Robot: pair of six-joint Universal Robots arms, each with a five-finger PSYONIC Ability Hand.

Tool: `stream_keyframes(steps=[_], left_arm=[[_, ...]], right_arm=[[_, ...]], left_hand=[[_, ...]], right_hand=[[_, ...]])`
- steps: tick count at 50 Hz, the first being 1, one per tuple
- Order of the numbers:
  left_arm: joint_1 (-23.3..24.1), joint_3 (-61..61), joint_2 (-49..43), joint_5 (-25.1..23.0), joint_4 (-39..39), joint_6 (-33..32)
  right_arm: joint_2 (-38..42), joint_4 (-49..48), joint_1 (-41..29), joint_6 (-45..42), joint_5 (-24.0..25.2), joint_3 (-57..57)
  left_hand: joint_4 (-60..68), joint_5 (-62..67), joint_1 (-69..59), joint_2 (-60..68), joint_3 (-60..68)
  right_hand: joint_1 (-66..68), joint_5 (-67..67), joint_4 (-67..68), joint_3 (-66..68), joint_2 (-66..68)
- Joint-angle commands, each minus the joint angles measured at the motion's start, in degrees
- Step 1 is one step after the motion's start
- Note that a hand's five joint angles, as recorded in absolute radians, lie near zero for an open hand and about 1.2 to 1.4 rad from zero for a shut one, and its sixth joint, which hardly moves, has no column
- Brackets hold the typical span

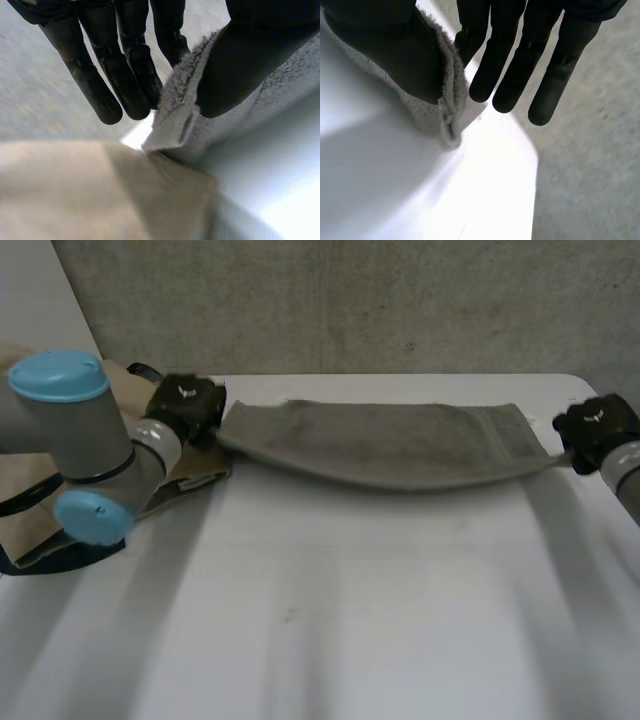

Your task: Fold the laundry.

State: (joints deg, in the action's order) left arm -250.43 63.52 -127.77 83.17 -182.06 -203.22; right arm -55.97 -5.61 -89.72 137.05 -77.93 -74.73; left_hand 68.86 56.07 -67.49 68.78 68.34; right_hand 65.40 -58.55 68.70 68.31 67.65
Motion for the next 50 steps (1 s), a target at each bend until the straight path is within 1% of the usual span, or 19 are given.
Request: stream_keyframes(steps=[1, 2, 3, 4, 6, 7, 11, 12, 14, 18, 23, 27, 30, 35, 39, 47, 48, 49, 50], left_arm=[[2.58, 9.51, 10.34, 1.81, 21.55, -6.66], [2.84, 10.39, 11.22, 2.25, 24.01, -7.10], [3.45, 12.05, 12.88, 3.13, 28.91, -7.80], [3.80, 13.11, 13.59, 3.31, 31.22, -8.06], [4.51, 15.04, 14.82, 3.49, 35.09, -8.68], [5.38, 16.36, 15.79, 3.49, 38.50, -9.03], [6.00, 18.48, 17.11, 1.91, 41.61, -9.91], [6.01, 18.39, 17.11, 1.65, 41.35, -9.83], [6.01, 17.43, 16.85, 1.38, 40.30, -9.91], [6.09, 13.22, 14.57, 2.17, 36.17, -9.65], [5.66, 4.10, 7.91, 4.97, 30.46, -8.86], [5.39, -3.64, 2.37, 6.74, 28.26, -8.24], [5.48, -8.57, -1.15, 7.44, 28.16, -7.80], [5.74, -19.28, -8.62, 8.93, 29.48, -7.01], [6.00, -26.40, -13.37, 9.99, 30.71, -7.36], [6.88, -38.46, -21.55, 12.28, 34.67, -7.28], [6.97, -39.43, -22.17, 12.36, 34.76, -7.10], [7.06, -40.31, -22.78, 12.45, 34.67, -7.36], [7.32, -41.97, -23.75, 12.71, 34.32, -7.36]], right_arm=[[-9.32, 18.59, 5.60, -12.31, 0.06, -7.17], [-10.29, 20.97, 6.30, -14.24, 0.15, -8.06], [-11.35, 23.52, 7.01, -16.26, 0.23, -9.20], [-13.36, 27.89, 8.67, -20.29, 0.58, -11.30], [-15.22, 31.70, 10.52, -24.44, 1.29, -13.50], [-16.79, 33.98, 12.10, -28.55, 2.42, -15.43], [-18.39, 33.22, 13.69, -36.04, 5.85, -18.51], [-18.21, 32.60, 13.69, -36.15, 6.21, -18.70], [-17.51, 31.29, 13.52, -35.27, 6.65, -18.70], [-13.91, 26.10, 11.94, -30.62, 6.65, -16.77], [-8.47, 18.38, 10.18, -23.77, 6.48, -12.21], [-5.04, 12.67, 8.87, -19.03, 6.48, -8.43], [-3.28, 9.32, 7.98, -16.29, 6.74, -6.49], [0.59, 0.89, 5.88, -11.64, 6.48, -2.54], [3.92, -3.69, 4.38, -9.61, 6.21, 0.71], [11.22, -6.34, 2.01, -9.34, 5.07, 7.66], [12.19, -6.34, 1.83, -9.43, 4.98, 8.45], [13.07, -6.51, 1.57, -9.43, 4.72, 9.24], [14.99, -6.34, 1.04, -9.60, 3.85, 10.82]], left_hand=[[11.14, 13.93, -12.51, 11.22, 11.66], [11.14, 13.93, -12.51, 11.22, 11.66], [11.14, 13.93, -12.51, 11.22, 11.66], [11.14, 13.93, -12.51, 11.22, 11.66], [11.14, 13.93, -12.51, 11.22, 11.66], [11.14, 13.93, -12.51, 11.22, 11.66], [11.14, 13.93, -12.51, 11.22, 11.66], [11.14, 13.93, -12.51, 11.22, 11.66], [11.14, 13.93, -12.51, 11.22, 11.66], [11.14, 13.93, -12.51, 11.22, 11.66], [11.14, 13.93, -12.51, 11.22, 11.66], [11.14, 13.93, -12.51, 11.22, 11.66], [11.14, 13.93, -12.51, 11.22, 11.66], [11.14, 13.93, -12.51, 11.22, 11.66], [11.14, 13.93, -12.51, 11.22, 11.66], [11.14, 13.93, -12.51, 11.22, 11.66], [7.32, 10.12, -8.70, 7.41, 7.85], [-10.87, -8.07, 9.49, -10.78, -10.34], [-58.86, -56.07, 57.49, -58.78, -58.34]], right_hand=[[14.60, -11.45, 11.30, 11.69, 12.35], [14.60, -11.45, 11.30, 11.69, 12.35], [14.60, -11.45, 11.30, 11.69, 12.35], [14.60, -11.45, 11.30, 11.69, 12.35], [14.60, -11.45, 11.30, 11.69, 12.35], [14.60, -11.45, 11.30, 11.69, 12.35], [14.60, -11.45, 11.30, 11.69, 12.35], [14.60, -11.45, 11.30, 11.69, 12.35], [14.60, -11.45, 11.30, 11.69, 12.35], [14.60, -11.45, 11.30, 11.69, 12.35], [14.60, -11.45, 11.30, 11.69, 12.35], [14.60, -11.45, 11.30, 11.69, 12.35], [14.60, -11.45, 11.30, 11.69, 12.35], [14.60, -11.45, 11.30, 11.69, 12.35], [14.60, -11.45, 11.30, 11.69, 12.35], [14.60, -11.45, 11.30, 11.69, 12.35], [10.92, -7.77, 7.61, 8.00, 8.67], [-13.27, 16.41, -16.57, -16.18, -15.52], [-55.40, 58.55, -58.70, -58.31, -57.65]])
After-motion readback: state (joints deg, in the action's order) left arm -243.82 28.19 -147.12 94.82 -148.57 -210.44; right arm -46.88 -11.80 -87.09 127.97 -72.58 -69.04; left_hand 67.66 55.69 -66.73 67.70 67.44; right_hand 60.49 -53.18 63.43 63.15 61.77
